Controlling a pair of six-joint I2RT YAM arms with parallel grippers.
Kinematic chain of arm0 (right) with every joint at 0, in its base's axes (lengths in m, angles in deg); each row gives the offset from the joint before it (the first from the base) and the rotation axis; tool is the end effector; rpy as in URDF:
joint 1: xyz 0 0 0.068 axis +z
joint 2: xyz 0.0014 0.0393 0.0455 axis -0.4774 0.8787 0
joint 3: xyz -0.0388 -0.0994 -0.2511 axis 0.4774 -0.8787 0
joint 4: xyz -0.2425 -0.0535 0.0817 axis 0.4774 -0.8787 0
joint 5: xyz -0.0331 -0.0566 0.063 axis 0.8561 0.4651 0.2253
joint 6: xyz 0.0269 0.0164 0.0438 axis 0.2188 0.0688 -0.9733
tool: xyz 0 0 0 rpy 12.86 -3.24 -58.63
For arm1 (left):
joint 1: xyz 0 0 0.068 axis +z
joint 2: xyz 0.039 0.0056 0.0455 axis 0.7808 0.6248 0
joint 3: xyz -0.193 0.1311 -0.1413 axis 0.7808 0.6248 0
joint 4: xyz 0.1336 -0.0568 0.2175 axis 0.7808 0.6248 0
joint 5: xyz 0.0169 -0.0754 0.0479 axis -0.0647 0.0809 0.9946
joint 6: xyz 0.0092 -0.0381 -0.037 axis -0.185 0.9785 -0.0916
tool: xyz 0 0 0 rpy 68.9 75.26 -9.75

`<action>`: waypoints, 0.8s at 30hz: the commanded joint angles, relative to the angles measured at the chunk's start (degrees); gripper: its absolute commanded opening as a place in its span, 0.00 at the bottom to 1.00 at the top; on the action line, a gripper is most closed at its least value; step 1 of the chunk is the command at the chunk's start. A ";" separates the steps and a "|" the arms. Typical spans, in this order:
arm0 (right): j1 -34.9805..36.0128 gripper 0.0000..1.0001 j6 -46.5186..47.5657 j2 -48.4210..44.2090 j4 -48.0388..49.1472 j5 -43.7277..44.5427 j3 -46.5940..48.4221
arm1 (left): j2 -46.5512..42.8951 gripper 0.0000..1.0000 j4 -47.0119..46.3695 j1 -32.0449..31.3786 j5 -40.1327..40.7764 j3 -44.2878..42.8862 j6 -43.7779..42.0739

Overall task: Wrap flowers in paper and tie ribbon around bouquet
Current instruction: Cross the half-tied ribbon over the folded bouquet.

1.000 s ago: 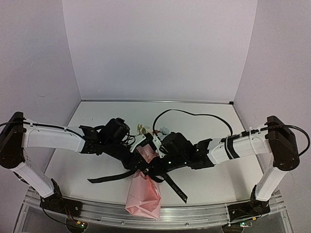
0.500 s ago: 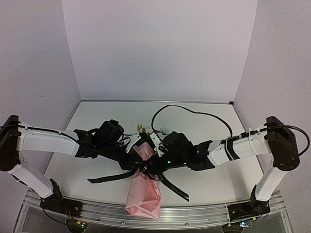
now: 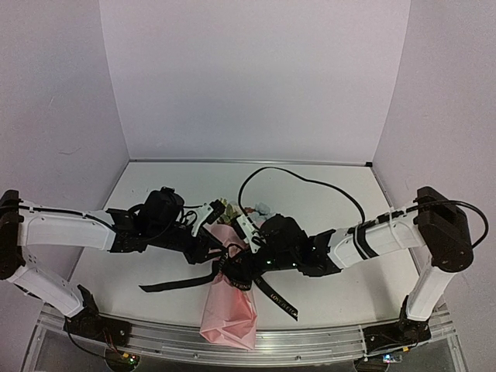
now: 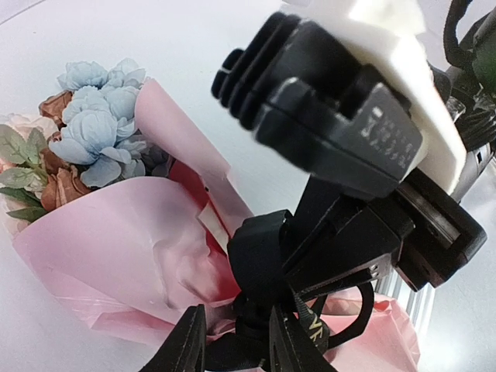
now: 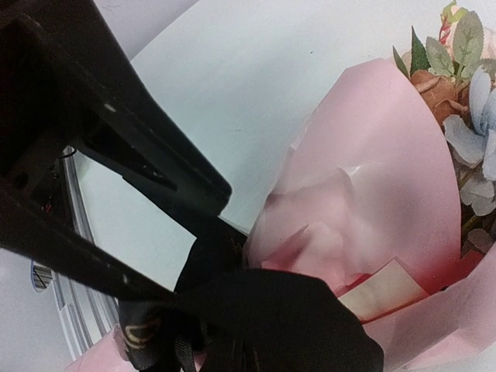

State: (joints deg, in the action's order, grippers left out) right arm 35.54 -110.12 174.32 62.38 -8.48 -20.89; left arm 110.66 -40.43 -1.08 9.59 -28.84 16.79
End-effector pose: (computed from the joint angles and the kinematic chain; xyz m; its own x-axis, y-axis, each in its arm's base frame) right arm 0.1601 0.3443 0.1758 -0.5821 -0.2971 -0.7569 -0.7879 0.4361 0.4347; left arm 0.1667 -0.2348 0.2138 -0.4434 0.4192 -0.7922 0.8679 0.4217 -0.2626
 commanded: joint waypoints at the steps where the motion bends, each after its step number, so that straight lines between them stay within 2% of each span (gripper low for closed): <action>1: 0.28 0.00 2.07 0.42 3.48 1.23 -0.52 | 0.53 0.30 -3.50 0.46 -6.25 0.18 -0.25; 7: 0.28 0.00 3.17 0.39 3.69 3.21 -1.25 | 0.03 0.29 -5.51 0.34 -15.12 0.82 -0.59; 9: 0.28 0.00 3.38 0.54 4.69 3.95 -1.77 | 0.51 0.29 -4.26 0.37 -15.55 0.26 -0.68; 12: 0.28 0.00 4.30 1.34 9.29 5.05 -2.98 | 1.42 0.32 -1.53 0.38 -12.75 -0.96 -0.87; 18: 0.28 0.00 7.22 2.87 12.91 5.37 -3.64 | -0.76 0.42 -3.64 0.38 -8.24 -0.26 -0.31; 22: 0.28 0.00 8.72 3.35 13.82 5.03 -3.64 | -1.85 0.43 -3.68 0.35 -5.89 -0.24 -0.62; 24: 0.28 0.00 9.21 3.42 14.06 5.06 -3.64 | -2.36 0.42 -3.83 0.43 -1.94 0.24 -0.01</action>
State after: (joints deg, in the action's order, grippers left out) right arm 35.54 -103.35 177.24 72.70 -4.40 -24.42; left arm 111.02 -42.40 -0.74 1.79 -28.07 16.90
